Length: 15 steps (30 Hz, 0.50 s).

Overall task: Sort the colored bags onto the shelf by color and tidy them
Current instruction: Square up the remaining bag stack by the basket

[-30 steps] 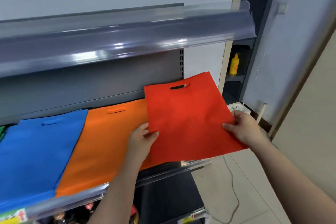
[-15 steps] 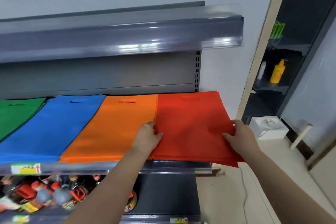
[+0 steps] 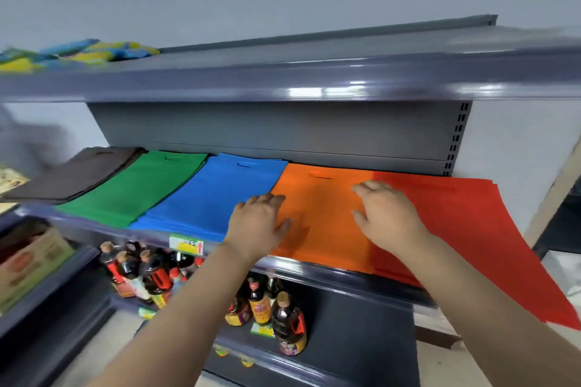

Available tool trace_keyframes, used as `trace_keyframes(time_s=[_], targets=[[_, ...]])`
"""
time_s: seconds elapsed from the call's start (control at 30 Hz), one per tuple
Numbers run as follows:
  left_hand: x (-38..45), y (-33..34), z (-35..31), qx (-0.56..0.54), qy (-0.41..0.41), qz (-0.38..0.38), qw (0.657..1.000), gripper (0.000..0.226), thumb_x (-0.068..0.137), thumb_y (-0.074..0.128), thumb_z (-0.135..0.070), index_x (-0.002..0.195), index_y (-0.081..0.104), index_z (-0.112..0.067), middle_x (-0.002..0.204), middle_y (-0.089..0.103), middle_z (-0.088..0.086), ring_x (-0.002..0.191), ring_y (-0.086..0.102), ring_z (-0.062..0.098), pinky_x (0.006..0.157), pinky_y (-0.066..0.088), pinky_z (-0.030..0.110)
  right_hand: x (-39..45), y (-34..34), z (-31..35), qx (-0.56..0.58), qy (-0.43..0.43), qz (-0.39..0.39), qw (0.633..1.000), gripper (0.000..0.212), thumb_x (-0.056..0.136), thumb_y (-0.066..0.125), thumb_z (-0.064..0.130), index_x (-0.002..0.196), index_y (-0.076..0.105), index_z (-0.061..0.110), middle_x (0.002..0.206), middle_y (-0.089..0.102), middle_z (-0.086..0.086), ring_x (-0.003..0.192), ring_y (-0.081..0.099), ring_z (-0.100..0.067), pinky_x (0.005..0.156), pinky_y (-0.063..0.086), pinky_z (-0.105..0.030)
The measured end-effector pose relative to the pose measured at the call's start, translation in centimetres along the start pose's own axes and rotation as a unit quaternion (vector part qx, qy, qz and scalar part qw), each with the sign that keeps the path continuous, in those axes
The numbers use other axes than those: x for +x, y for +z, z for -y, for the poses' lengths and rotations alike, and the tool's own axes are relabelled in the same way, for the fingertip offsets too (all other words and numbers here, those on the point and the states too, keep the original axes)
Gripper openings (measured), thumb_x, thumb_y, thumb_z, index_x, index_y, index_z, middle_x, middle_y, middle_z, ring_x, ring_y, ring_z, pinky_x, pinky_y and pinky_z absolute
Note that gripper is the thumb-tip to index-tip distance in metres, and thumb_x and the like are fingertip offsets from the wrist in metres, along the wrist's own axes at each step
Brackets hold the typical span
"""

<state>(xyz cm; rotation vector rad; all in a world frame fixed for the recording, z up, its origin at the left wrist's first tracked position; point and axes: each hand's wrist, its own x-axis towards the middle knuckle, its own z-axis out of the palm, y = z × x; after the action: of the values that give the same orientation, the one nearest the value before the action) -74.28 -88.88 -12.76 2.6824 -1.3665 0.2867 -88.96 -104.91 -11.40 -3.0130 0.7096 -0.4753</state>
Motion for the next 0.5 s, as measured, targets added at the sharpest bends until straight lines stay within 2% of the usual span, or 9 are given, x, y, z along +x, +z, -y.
trace_keyframes(time_s=[0.2, 0.4, 0.5], targets=[[-5.1, -4.7, 13.3, 0.090, -0.102, -0.037, 0.990, 0.056, 0.096, 0.039, -0.047, 0.145, 0.032, -0.021, 0.143, 0.042, 0.000, 0.130, 0.038, 0.023, 0.101, 0.031, 0.034, 6.2, 0.3, 13.6, -0.014, -0.117, 0.013, 0.993, 0.039, 0.094, 0.047, 0.028, 0.131, 0.046, 0.018, 0.130, 0.049, 0.000, 0.124, 0.044, -0.022, 0.099, 0.037, -0.034], [-11.1, -8.8, 25.4, 0.160, -0.210, -0.062, 0.963, 0.053, 0.093, 0.044, -0.046, 0.140, 0.039, -0.020, 0.136, 0.048, 0.001, 0.127, 0.043, 0.025, 0.099, 0.034, 0.036, 10.5, 0.3, 28.1, 0.001, -0.226, -0.001, 0.974, 0.042, 0.095, 0.045, 0.030, 0.136, 0.040, 0.017, 0.134, 0.046, -0.001, 0.126, 0.039, -0.023, 0.103, 0.032, -0.038], [-14.0, -10.3, 30.7, 0.183, -0.251, -0.068, 0.948, 0.050, 0.093, 0.044, -0.045, 0.137, 0.041, -0.022, 0.135, 0.049, 0.000, 0.127, 0.041, 0.025, 0.099, 0.032, 0.037, 12.0, 0.5, 35.5, 0.022, -0.275, -0.013, 0.961, 0.043, 0.094, 0.048, 0.028, 0.134, 0.041, 0.017, 0.134, 0.046, -0.002, 0.125, 0.040, -0.024, 0.101, 0.035, -0.038]])
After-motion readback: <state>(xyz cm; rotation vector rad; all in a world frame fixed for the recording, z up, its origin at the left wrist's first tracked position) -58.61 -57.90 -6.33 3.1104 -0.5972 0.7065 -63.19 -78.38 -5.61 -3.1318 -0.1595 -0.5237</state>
